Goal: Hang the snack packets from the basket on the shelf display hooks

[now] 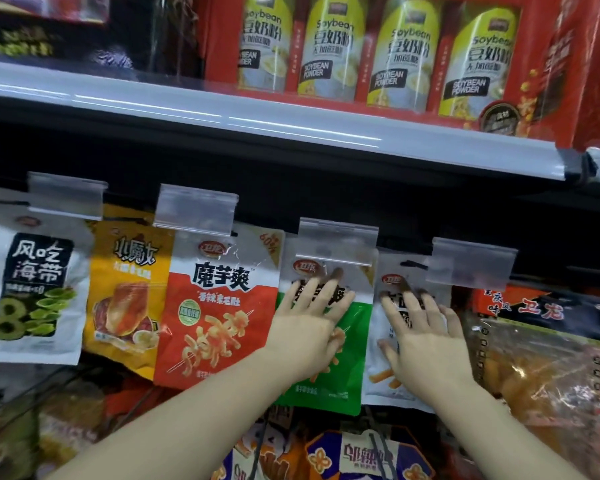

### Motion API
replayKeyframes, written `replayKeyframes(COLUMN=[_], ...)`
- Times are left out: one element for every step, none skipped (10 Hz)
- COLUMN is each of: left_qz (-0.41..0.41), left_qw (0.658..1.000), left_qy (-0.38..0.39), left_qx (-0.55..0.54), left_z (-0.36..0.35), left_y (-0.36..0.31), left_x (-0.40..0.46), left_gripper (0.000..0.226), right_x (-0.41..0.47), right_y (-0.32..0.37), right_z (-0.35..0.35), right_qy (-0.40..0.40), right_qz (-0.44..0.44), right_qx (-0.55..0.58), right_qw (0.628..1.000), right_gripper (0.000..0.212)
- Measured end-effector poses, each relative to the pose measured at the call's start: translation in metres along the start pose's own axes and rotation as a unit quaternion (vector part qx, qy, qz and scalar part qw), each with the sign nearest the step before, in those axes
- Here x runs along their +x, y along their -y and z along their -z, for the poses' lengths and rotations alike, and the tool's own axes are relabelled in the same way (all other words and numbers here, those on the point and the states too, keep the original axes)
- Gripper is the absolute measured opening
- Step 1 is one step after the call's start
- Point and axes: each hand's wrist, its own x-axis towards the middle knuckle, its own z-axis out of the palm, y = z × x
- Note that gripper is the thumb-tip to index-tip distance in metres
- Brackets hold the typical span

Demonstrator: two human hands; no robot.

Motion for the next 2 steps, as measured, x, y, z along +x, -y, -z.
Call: replayKeyframes(left_qz=[-0.014, -0.03], left_qw=[1.0, 1.0], left_qy=[-0.007, -0.002], left_qx=[-0.014, -0.004], left_z=[0.001, 0.004], left_y=[0.005, 0.011], left_x=[-0.009, -0.021], left_gripper=[0.068, 0.068], right_x=[-0.004, -0.006], right_y=[0.005, 0.011], right_z=[0.004, 0.01], right_qy=[0.013, 0.015], right_qz=[-0.014, -0.027], right_qx=[0.006, 0.018], right_qw=[1.0, 0.999], right_gripper=[0.062, 0.072])
